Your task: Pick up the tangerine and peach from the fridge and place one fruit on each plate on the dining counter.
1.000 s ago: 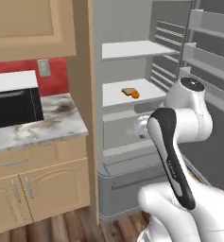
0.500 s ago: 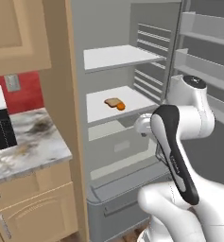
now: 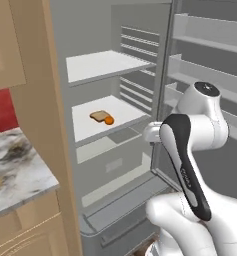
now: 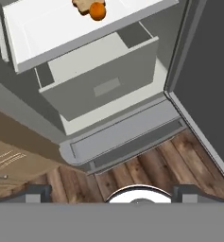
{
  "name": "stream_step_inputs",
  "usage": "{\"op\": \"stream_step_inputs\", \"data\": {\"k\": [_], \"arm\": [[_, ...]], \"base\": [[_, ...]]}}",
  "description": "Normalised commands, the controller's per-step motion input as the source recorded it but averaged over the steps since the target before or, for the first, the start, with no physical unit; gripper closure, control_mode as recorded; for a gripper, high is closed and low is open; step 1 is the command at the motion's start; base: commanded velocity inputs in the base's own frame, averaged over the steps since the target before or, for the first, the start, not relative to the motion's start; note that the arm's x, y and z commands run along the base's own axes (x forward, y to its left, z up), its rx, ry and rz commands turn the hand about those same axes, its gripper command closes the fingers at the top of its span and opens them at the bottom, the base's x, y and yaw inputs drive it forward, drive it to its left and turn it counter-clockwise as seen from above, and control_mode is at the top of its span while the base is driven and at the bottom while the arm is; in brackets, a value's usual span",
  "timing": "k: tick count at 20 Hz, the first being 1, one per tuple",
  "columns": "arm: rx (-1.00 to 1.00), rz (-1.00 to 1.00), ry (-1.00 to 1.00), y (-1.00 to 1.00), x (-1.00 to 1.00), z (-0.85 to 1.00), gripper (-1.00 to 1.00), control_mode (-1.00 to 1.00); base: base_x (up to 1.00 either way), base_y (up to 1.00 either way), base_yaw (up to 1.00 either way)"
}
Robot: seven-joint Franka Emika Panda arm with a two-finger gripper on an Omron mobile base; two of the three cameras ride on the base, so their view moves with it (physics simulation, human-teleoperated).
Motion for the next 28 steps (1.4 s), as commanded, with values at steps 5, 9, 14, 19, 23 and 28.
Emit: {"op": "stream_step_inputs", "data": {"k": [5,9,14,19,23,28], "arm": [[0.00,0.00,0.00,0.00,0.00,0.00,-1.00,1.00],[0.00,0.00,0.00,0.00,0.00,0.00,-1.00,1.00],[0.00,0.00,0.00,0.00,0.00,0.00,-1.00,1.00],[0.00,0.00,0.00,0.00,0.00,0.00,-1.00,1.00],[0.00,0.00,0.00,0.00,0.00,0.00,-1.00,1.00],[0.00,0.00,-0.06,0.04,0.00,0.00,-1.00,-1.00]], "base": [[0.64,-0.17,0.00],[0.46,-0.06,0.00],[0.46,0.27,-0.03],[0.34,0.29,0.00],[0.01,0.01,0.00],[0.00,0.04,0.00]]}}
